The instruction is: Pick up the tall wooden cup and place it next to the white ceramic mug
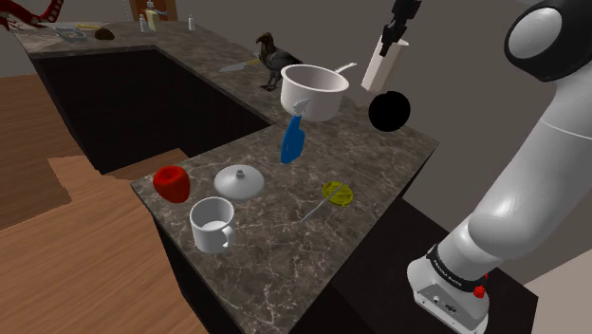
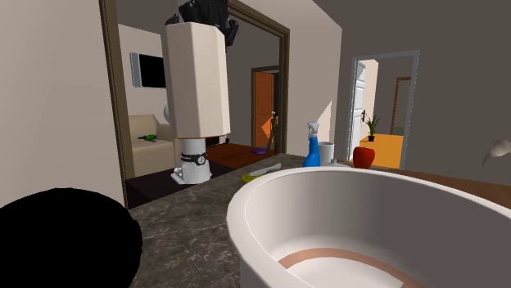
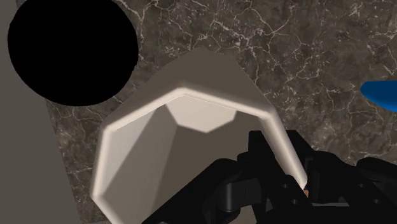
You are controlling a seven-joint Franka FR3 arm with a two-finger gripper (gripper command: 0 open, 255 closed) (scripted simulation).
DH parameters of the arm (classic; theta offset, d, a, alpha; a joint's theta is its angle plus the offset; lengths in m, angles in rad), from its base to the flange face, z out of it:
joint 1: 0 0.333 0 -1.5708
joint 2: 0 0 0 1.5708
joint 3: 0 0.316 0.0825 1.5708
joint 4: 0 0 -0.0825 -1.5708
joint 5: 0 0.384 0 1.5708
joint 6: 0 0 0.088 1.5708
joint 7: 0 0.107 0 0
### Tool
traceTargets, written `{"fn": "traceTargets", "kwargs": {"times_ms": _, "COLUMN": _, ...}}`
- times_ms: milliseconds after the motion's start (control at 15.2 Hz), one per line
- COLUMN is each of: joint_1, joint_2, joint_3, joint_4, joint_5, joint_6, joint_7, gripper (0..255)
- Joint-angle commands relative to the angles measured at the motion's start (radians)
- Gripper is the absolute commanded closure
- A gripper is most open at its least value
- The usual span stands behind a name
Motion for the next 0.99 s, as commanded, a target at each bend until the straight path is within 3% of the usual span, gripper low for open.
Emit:
{"fn": "traceTargets", "kwargs": {"times_ms": 0, "joint_1": -0.004, "joint_2": 0.010, "joint_3": -0.001, "joint_4": 0.043, "joint_5": 0.004, "joint_6": -0.033, "joint_7": -0.001, "gripper": 255}}
{"fn": "traceTargets", "kwargs": {"times_ms": 66, "joint_1": -0.005, "joint_2": 0.012, "joint_3": -0.002, "joint_4": 0.050, "joint_5": 0.005, "joint_6": -0.039, "joint_7": -0.001, "gripper": 255}}
{"fn": "traceTargets", "kwargs": {"times_ms": 462, "joint_1": 0.096, "joint_2": -0.177, "joint_3": 0.062, "joint_4": -0.177, "joint_5": -0.079, "joint_6": 0.019, "joint_7": 0.150, "gripper": 255}}
{"fn": "traceTargets", "kwargs": {"times_ms": 924, "joint_1": 0.170, "joint_2": -0.337, "joint_3": 0.164, "joint_4": -0.354, "joint_5": -0.128, "joint_6": 0.045, "joint_7": 0.330, "gripper": 255}}
